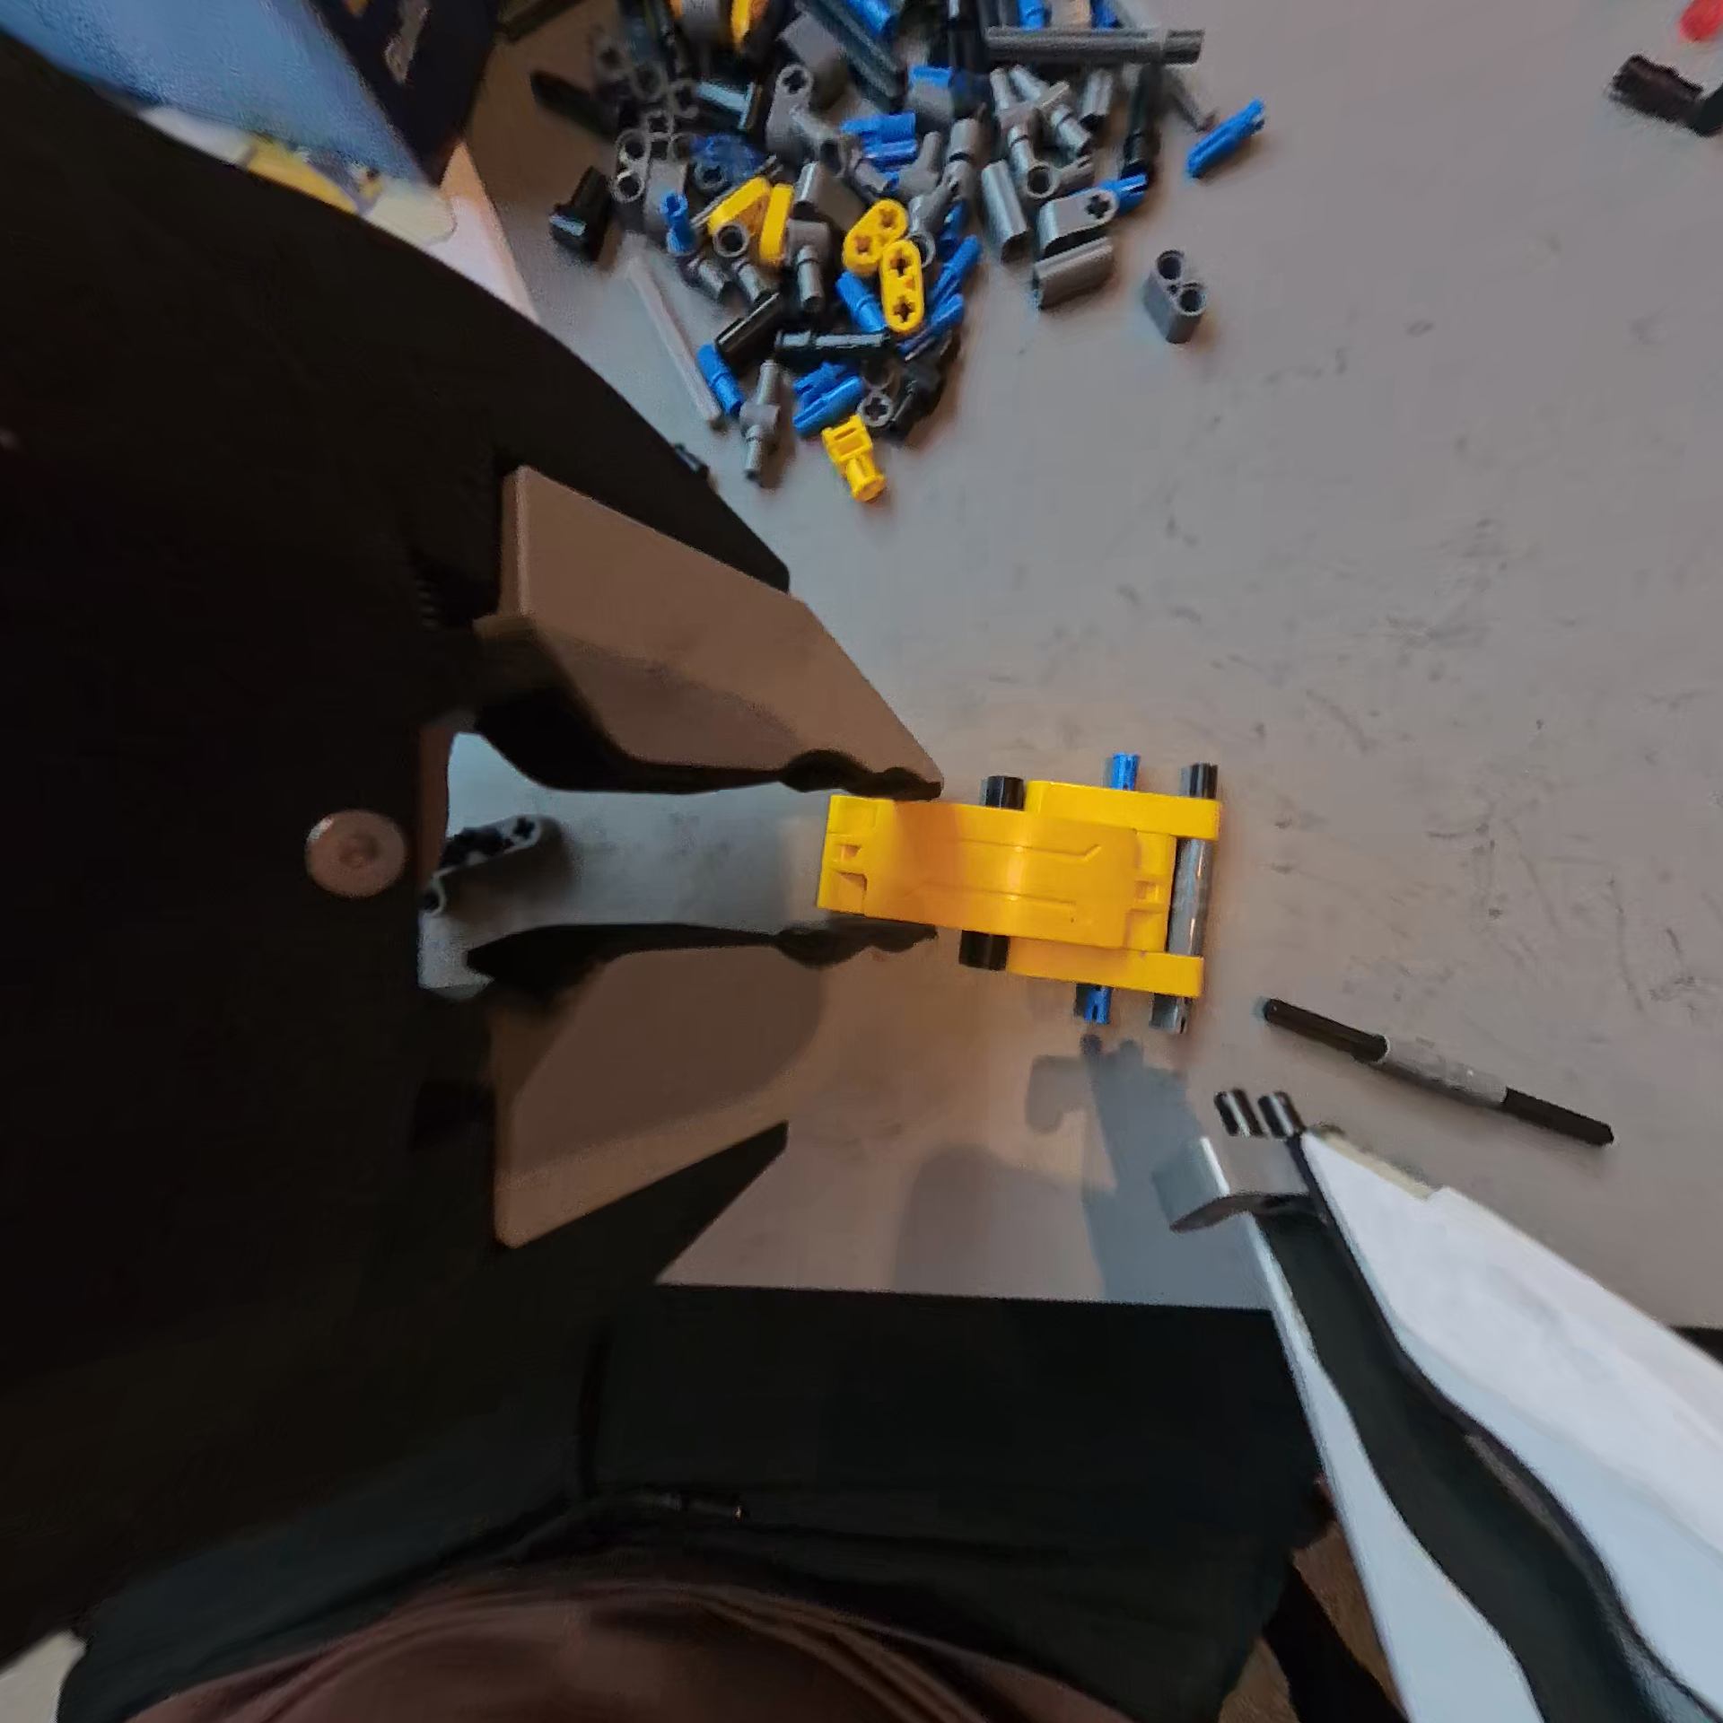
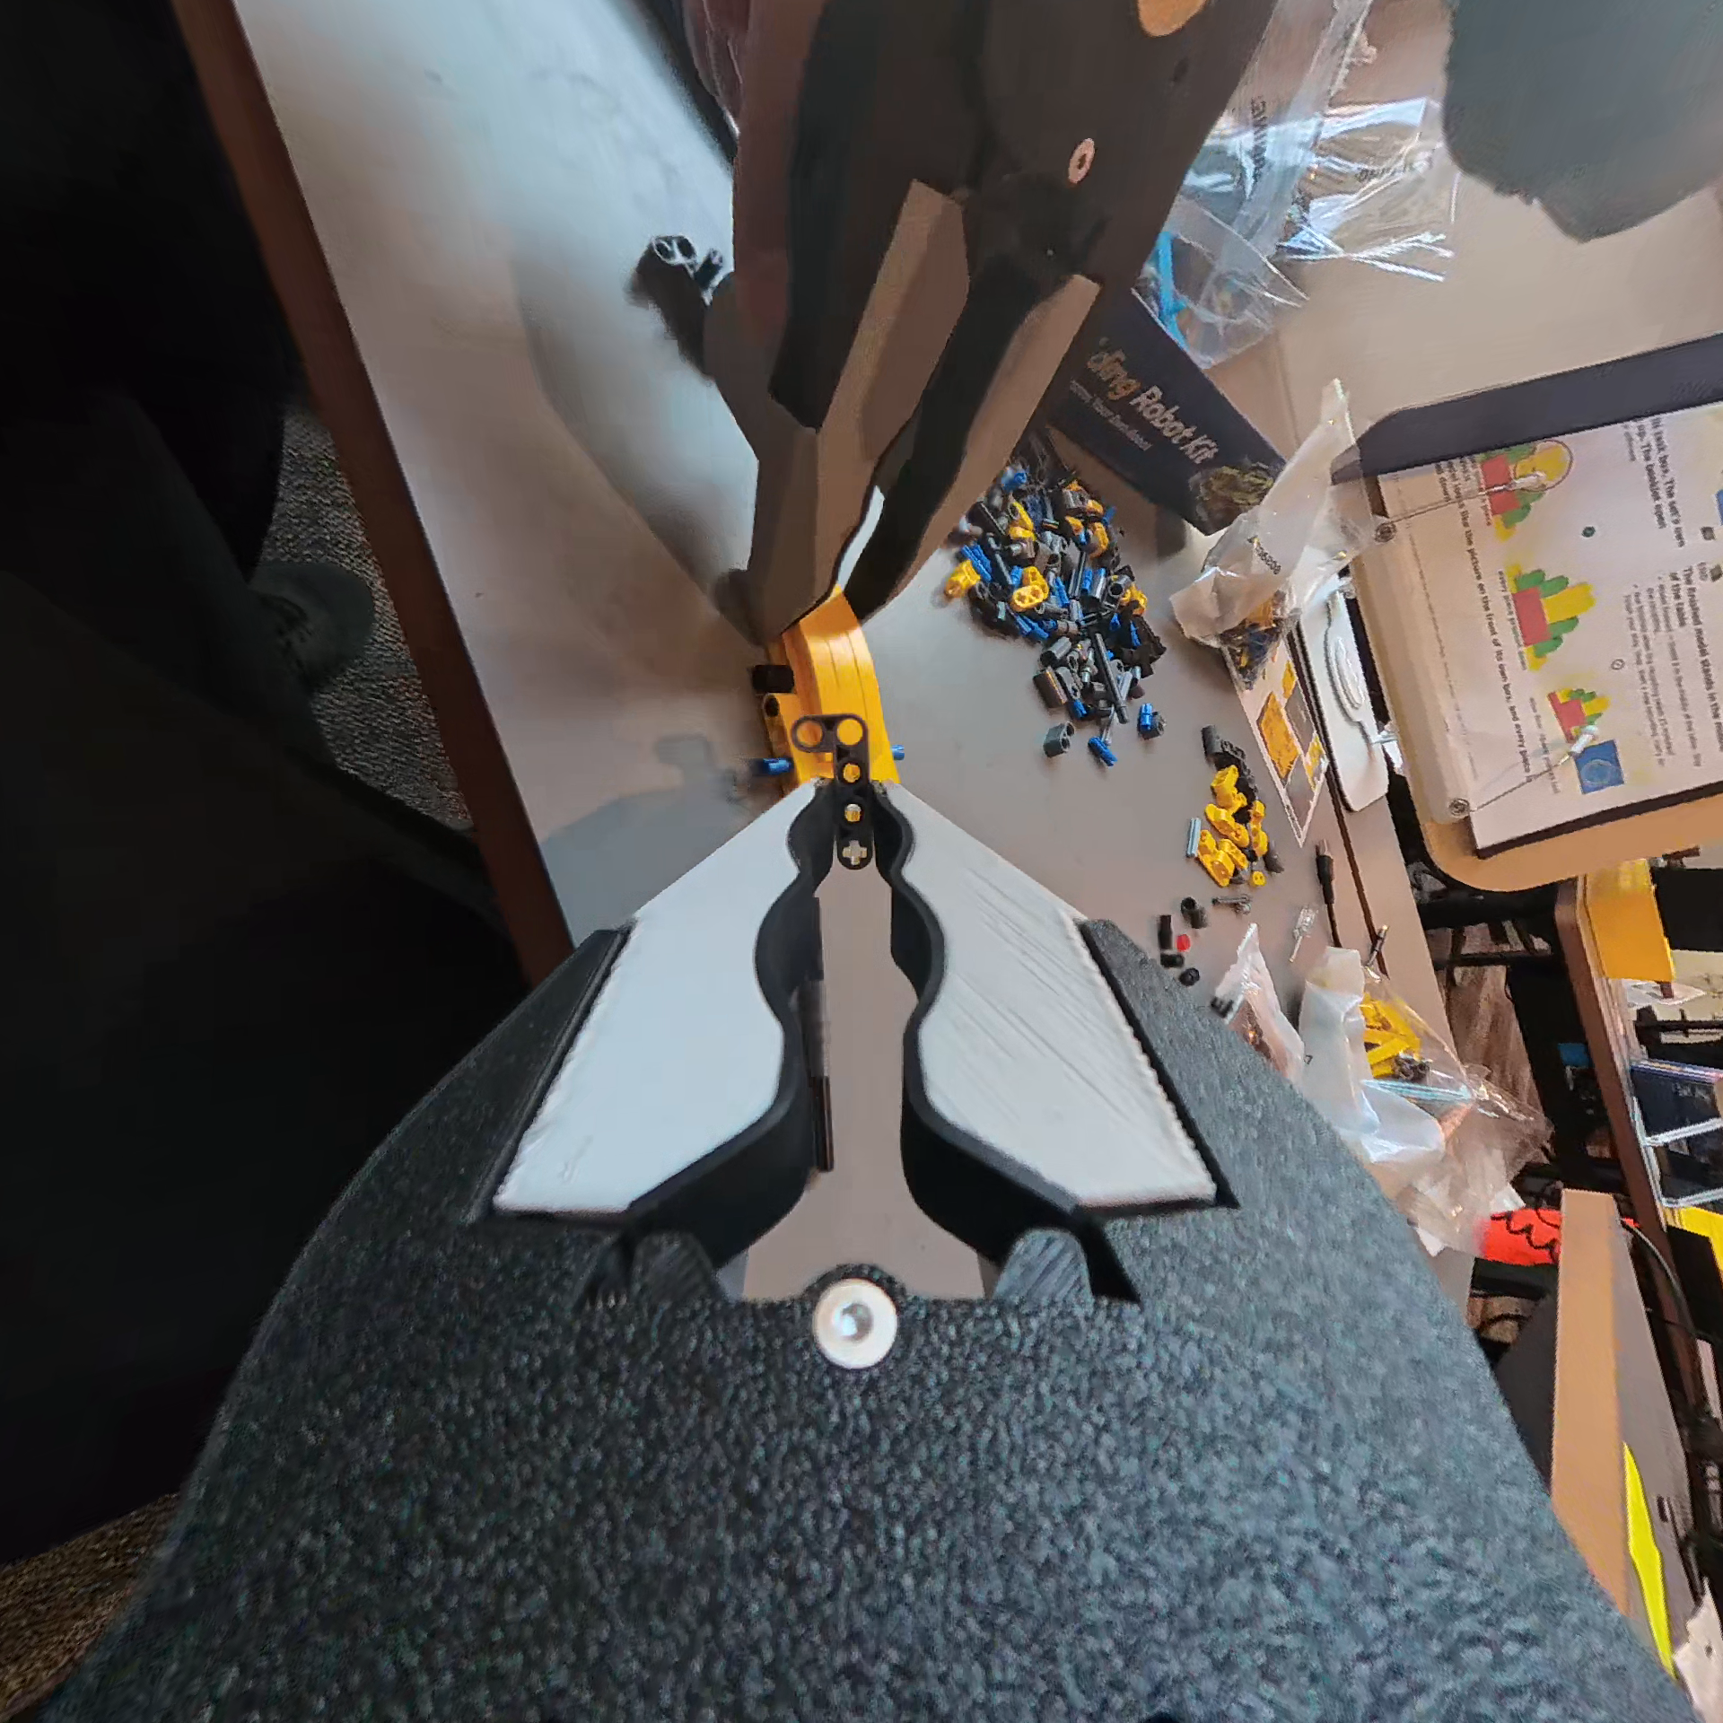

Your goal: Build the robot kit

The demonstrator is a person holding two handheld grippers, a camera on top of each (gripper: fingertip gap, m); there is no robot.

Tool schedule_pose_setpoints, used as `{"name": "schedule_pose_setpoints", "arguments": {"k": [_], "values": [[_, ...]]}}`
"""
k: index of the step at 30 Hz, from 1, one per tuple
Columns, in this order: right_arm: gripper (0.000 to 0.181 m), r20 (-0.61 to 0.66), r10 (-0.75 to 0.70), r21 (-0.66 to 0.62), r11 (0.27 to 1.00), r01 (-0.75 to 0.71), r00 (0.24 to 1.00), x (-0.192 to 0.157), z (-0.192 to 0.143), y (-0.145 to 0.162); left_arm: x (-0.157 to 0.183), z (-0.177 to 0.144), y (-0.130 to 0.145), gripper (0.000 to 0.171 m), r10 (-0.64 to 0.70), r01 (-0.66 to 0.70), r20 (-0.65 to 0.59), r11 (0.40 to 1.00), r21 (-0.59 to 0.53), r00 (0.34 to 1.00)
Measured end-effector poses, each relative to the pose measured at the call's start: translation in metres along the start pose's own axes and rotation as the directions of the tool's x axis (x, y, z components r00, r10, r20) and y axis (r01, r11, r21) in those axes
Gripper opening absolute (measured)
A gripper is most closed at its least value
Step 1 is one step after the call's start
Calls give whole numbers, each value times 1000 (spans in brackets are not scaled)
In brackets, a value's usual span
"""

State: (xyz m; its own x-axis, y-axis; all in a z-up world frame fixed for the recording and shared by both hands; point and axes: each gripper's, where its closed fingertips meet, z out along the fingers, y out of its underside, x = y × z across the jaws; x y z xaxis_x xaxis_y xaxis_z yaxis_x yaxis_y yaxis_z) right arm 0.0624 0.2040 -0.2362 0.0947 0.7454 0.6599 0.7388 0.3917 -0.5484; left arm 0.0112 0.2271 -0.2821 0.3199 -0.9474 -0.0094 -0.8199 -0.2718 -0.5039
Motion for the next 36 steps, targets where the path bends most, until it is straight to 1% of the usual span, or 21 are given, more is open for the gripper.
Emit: {"name": "schedule_pose_setpoints", "arguments": {"k": [2,4,6,8,10,12,14,17,19,20,23,24,26,27,30,33,36], "values": [[7,12,-4,25,1000,4,1000,-6,0,-8,8,-5,4,23,-110,110,-55,994,8,992],[7,27,-33,73,997,31,999,-17,-1,-25,19,-12,7,23,-241,247,-140,968,31,960],[7,34,-100,120,988,95,994,-32,-1,-45,28,-22,8,22,-364,388,-237,920,63,901],[7,5,-190,141,972,187,982,-45,2,-61,37,-32,10,22,-455,504,-333,861,73,826],[7,-60,-290,141,945,296,955,-51,6,-73,49,-38,17,22,-491,556,-401,829,57,773],[7,-124,-372,103,917,385,920,-51,13,-77,57,-40,24,23,-517,590,-432,806,45,739],[7,-118,-417,85,900,428,901,-57,19,-77,61,-42,29,23,-536,618,-451,785,46,714],[7,-110,-416,93,900,426,903,-58,20,-76,61,-47,30,23,-560,667,-490,742,63,668],[7,-109,-376,106,916,387,920,-52,18,-77,60,-56,24,23,-561,717,-550,690,103,619],[7,-109,-358,105,924,368,928,-48,17,-75,60,-58,24,23,-561,728,-559,676,116,610],[7,-102,-313,105,940,323,944,-40,18,-69,61,-59,25,23,-566,737,-545,659,151,618],[7,-99,-308,99,943,317,946,-39,19,-67,61,-57,27,23,-567,727,-523,668,160,636],[7,-91,-316,85,943,323,945,-41,22,-63,59,-50,36,22,-568,676,-422,717,168,707],[7,-82,-320,77,942,327,944,-43,24,-61,59,-47,39,22,-565,655,-382,738,162,732],[7,-64,-315,66,945,319,947,-46,28,-57,63,-44,40,24,-538,607,-327,778,160,777],[7,-58,-294,59,953,297,954,-44,31,-54,60,-41,44,25,-506,547,-235,822,162,830],[8,-51,-281,60,957,284,958,-44,31,-53,65,-40,42,29,-460,498,-216,849,178,861]]}}
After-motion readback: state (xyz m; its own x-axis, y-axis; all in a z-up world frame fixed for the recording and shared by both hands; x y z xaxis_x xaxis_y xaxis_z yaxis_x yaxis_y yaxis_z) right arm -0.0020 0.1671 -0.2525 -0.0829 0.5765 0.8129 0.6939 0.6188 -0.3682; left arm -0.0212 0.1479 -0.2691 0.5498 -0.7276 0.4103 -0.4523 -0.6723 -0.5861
